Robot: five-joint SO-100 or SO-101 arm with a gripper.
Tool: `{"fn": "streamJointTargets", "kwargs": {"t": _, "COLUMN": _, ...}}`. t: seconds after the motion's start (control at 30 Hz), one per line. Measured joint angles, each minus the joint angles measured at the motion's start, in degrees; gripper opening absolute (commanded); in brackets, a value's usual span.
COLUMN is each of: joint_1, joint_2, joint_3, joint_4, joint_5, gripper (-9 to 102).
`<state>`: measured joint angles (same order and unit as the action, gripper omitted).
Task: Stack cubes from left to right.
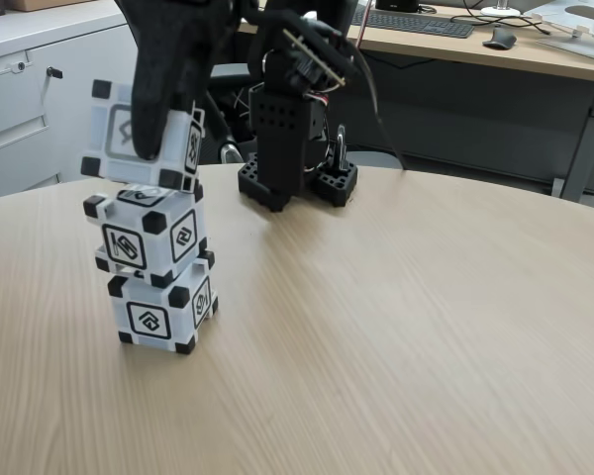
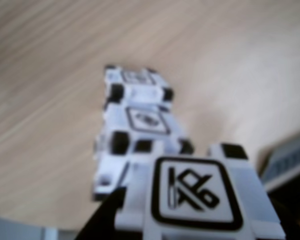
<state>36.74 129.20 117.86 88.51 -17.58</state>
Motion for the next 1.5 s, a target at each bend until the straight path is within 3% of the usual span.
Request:
{"fn": "streamJointTargets", "kwargs": {"t": 1.0, "joint_1": -0.44, "joint_2": -1.76, "joint_3": 1.14, "joint_4": 0.62, "joint_5": -1.58, "gripper": 40}}
{"fn": "streamJointTargets", "kwargs": {"t": 1.5, "joint_1": -9.67, "joint_2": -1.76, "joint_3": 1.14, "joint_4": 1.23, "joint_5": 2.99, "gripper": 42}}
